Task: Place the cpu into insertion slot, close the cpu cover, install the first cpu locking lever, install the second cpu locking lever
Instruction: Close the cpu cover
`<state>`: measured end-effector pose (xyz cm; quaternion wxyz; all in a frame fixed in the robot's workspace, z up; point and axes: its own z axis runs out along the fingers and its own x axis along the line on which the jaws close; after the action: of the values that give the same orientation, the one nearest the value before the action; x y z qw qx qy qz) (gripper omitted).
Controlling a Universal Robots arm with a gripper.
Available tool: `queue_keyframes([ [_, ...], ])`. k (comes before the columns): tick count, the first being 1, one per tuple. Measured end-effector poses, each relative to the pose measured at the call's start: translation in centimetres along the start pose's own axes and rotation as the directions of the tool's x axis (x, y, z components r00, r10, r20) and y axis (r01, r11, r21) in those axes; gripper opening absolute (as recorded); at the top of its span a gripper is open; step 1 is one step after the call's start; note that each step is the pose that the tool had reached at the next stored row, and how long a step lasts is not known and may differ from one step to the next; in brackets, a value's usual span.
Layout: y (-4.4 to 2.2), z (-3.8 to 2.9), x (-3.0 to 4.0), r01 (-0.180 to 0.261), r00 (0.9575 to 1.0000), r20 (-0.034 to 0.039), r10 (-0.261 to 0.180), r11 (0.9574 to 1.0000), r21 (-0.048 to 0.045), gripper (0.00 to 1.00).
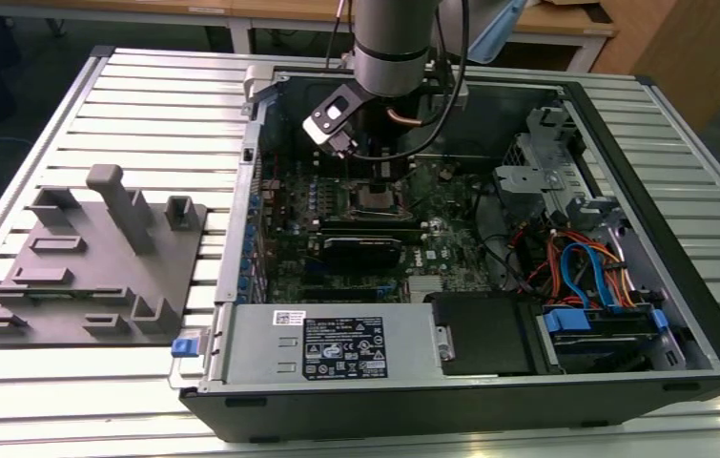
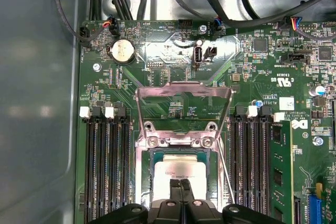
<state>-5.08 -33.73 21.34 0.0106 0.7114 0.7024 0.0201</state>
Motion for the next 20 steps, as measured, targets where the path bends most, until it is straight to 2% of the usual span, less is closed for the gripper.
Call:
queue_keyframes([
  [10,0.01,-0.1,0.0,0.0,1.0,-0.0001,0.0,1.0,0.0007,0.1],
  [14,0.03,-0.65,0.01,0.0,1.0,-0.0005,0.0,1.0,0.0009,0.1],
  [20,0.09,-2.01,0.03,0.0,1.0,-0.0003,0.0,1.0,0.0038,0.1],
])
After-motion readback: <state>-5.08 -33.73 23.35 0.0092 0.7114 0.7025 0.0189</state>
